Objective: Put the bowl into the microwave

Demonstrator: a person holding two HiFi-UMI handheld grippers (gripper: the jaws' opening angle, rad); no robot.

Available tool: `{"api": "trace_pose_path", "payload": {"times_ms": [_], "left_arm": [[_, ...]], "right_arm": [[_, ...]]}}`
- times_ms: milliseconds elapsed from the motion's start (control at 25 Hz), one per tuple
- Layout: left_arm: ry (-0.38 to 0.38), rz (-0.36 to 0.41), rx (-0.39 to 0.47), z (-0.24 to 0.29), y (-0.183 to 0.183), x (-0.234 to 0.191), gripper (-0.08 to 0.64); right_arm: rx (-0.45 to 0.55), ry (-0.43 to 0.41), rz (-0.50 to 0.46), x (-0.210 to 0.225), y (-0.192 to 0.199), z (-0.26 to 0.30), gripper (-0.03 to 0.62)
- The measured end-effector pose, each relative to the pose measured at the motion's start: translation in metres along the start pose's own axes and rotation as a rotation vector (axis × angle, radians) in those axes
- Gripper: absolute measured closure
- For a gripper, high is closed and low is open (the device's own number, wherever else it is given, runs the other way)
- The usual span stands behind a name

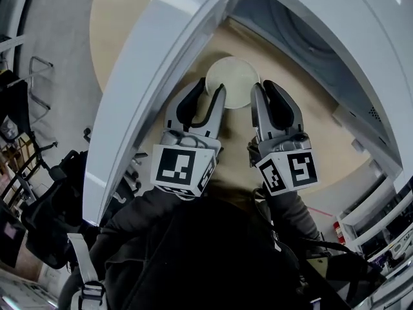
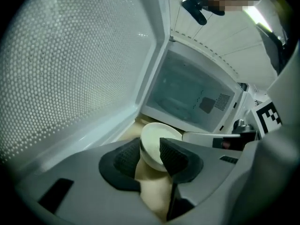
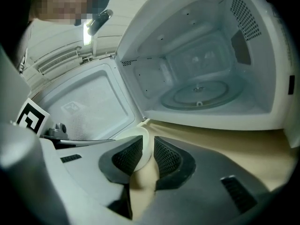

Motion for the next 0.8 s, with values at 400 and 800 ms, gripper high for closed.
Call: {"api": "trace_pose_path", "payload": {"times_ms": [400, 800], "left_arm": [[0.043, -0.063, 0.004, 0.006, -0.007, -0.007, 0.449], [0.062, -0.083, -0.002, 0.005, -0.008, 0.002, 0.514]], "right_arm": [[-0.029, -0.021, 0.044, 0.0, -0.005, 0.006, 0.566], [-0.007, 0.07, 0.075, 0.01, -0.005, -0.009, 0.578]]}}
Point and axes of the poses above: the fingertips, and each gripper's own axes: z forward along the fingers, x to its right, y out of its underside, the point moved 2 cm from there along -z, backward along the fingers, and after that the axes turned 2 degrees about -x, right-handed, at the moved point
